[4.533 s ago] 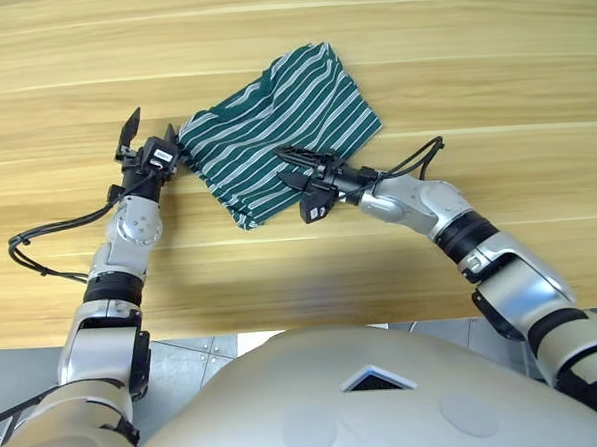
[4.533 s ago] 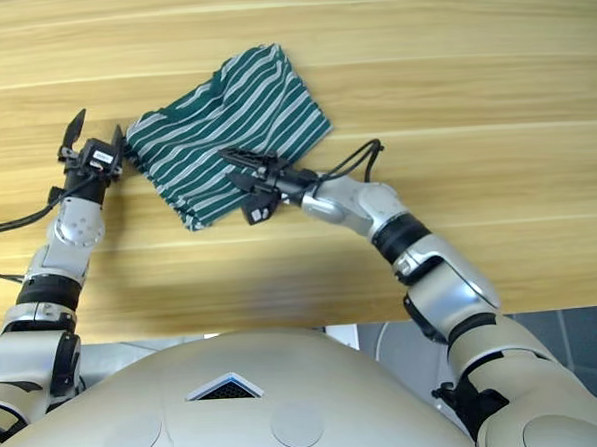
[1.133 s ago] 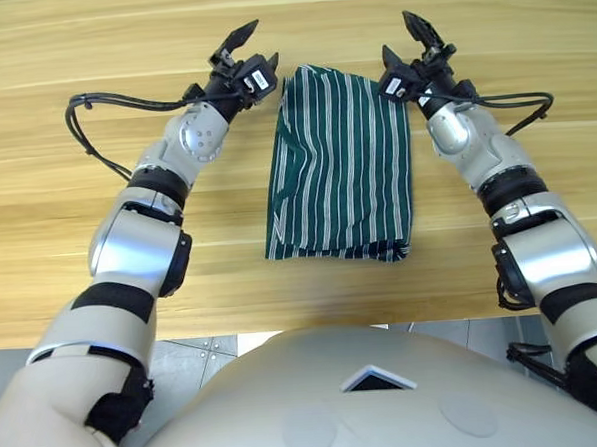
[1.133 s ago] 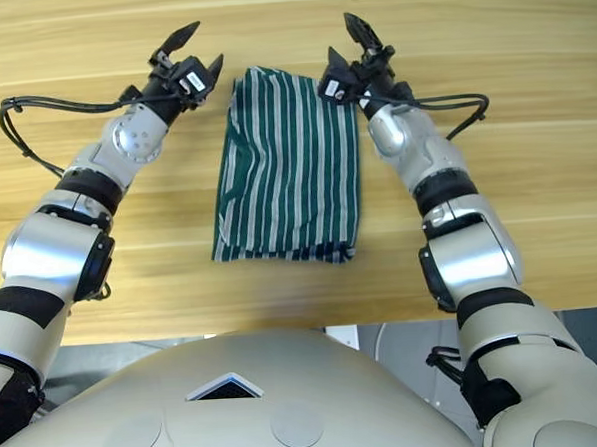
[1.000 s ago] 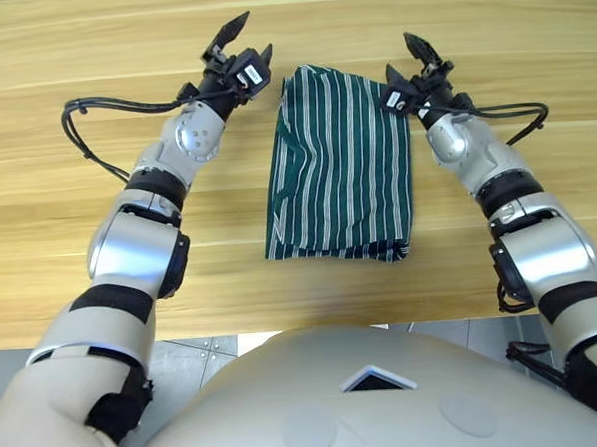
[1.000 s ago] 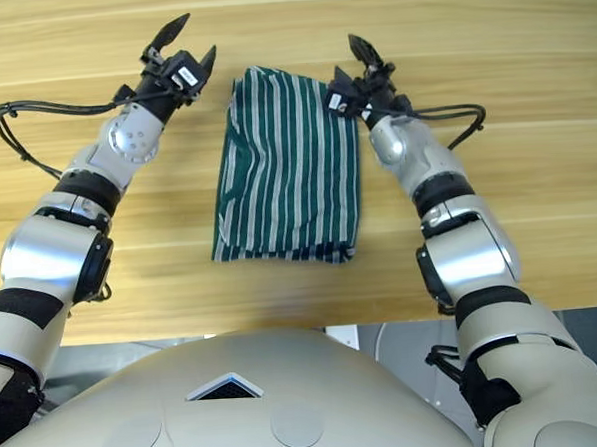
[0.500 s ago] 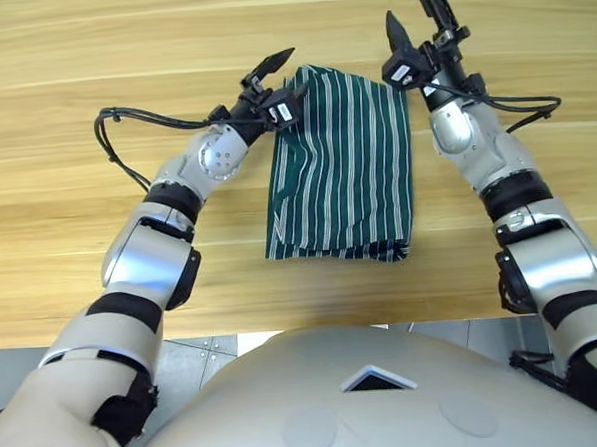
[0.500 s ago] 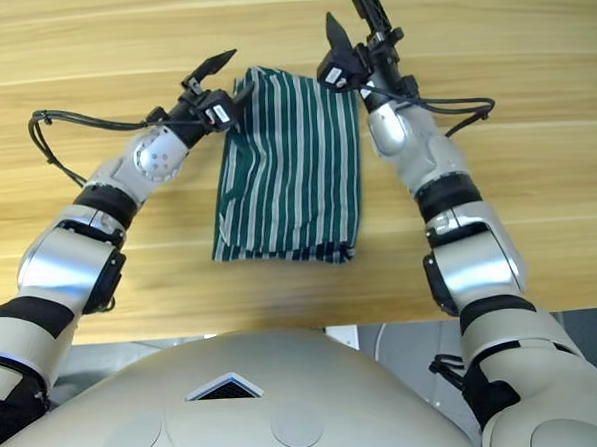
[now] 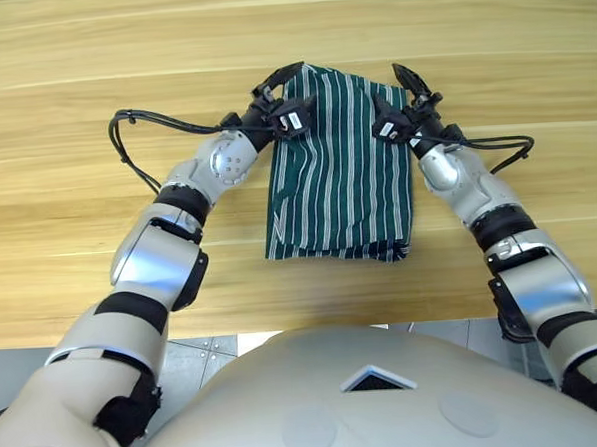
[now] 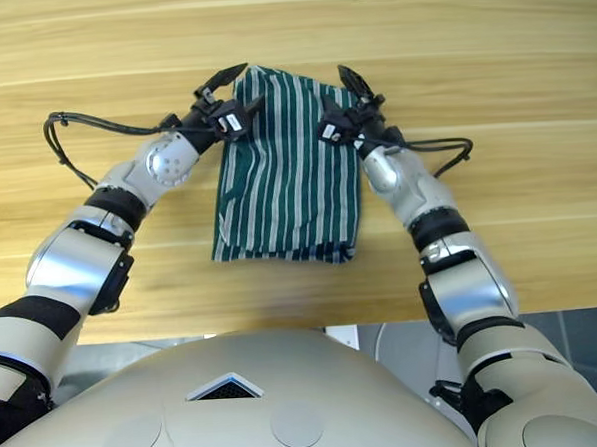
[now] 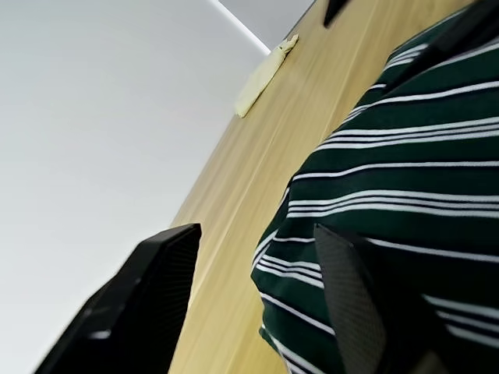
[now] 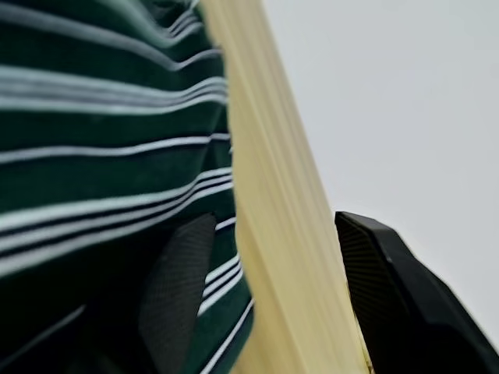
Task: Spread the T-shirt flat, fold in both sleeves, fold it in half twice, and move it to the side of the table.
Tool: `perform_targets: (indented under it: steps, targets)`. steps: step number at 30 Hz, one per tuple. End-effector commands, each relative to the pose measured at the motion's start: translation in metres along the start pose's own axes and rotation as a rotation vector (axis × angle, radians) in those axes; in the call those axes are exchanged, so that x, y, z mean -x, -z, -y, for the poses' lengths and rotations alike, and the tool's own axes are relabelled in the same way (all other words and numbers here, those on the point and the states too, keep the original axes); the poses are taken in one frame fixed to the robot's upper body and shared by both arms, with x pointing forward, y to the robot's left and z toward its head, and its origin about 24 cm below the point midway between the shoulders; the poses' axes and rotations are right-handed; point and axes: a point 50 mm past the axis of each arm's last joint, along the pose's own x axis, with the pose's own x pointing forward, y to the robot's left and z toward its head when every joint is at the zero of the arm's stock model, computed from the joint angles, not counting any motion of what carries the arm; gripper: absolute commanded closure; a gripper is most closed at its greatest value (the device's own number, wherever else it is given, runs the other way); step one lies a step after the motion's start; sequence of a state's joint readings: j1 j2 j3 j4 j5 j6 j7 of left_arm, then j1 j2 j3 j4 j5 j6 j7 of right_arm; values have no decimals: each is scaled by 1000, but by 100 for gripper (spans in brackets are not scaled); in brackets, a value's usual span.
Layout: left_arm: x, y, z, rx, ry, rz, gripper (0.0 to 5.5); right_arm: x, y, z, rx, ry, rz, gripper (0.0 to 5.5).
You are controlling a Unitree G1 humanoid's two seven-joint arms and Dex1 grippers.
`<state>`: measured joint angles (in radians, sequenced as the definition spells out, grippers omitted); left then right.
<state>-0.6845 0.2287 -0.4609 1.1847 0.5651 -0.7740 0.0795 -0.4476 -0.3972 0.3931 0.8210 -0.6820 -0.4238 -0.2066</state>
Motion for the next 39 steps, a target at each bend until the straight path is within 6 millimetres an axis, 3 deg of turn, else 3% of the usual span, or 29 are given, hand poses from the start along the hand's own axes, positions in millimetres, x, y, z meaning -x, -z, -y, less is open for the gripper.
perform_targets:
  steps: [1, 13, 28, 35, 39]
  targets:
    - [5, 8, 7, 6, 28, -55, 281, -6, 4, 2, -26, -42, -25, 268]
    - [22, 29, 28, 20, 109, -203, 281, -5, 11, -4, -61, -63, -57, 268]
    - [63, 63, 19, 44, 43, -365, 281, -5, 18, -3, -61, -68, -104, 268]
    - [53, 43, 8, 133, -113, -182, 281, -10, 7, 4, -71, 0, -31, 268]
    - [54, 24, -14, 178, -304, 9, 281, -8, -28, 34, -154, 223, 248, 268]
